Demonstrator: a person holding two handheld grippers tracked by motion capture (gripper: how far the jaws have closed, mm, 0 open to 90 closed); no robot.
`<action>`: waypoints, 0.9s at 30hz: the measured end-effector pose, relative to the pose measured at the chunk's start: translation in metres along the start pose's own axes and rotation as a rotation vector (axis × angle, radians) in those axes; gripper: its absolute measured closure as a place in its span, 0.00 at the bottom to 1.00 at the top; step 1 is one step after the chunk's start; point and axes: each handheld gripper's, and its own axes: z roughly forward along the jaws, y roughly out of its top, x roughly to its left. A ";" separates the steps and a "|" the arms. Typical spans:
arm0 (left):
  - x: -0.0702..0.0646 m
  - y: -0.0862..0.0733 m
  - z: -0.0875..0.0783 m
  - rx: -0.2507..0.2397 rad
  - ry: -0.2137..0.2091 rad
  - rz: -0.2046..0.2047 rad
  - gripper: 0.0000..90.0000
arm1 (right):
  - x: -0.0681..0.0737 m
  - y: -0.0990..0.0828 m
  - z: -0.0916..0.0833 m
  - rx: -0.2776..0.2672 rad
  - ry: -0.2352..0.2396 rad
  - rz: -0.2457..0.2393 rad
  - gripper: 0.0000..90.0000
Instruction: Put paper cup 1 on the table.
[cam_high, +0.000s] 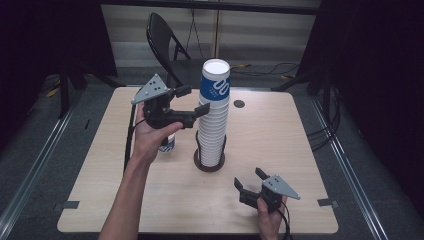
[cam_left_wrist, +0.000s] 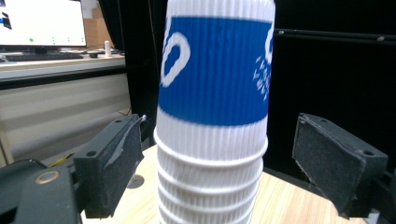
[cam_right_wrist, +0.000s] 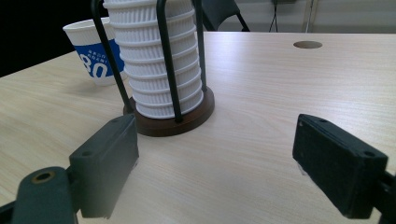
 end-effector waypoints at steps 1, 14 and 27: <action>0.000 0.002 0.002 0.007 -0.002 0.002 0.17 | 0.000 0.000 0.000 0.001 0.000 0.000 0.15; 0.007 0.022 0.033 0.064 -0.014 0.008 0.17 | -0.001 0.000 0.000 -0.002 0.011 0.007 0.15; 0.005 0.022 0.060 0.131 -0.023 0.026 0.17 | 0.000 0.000 0.000 0.000 0.005 -0.001 0.16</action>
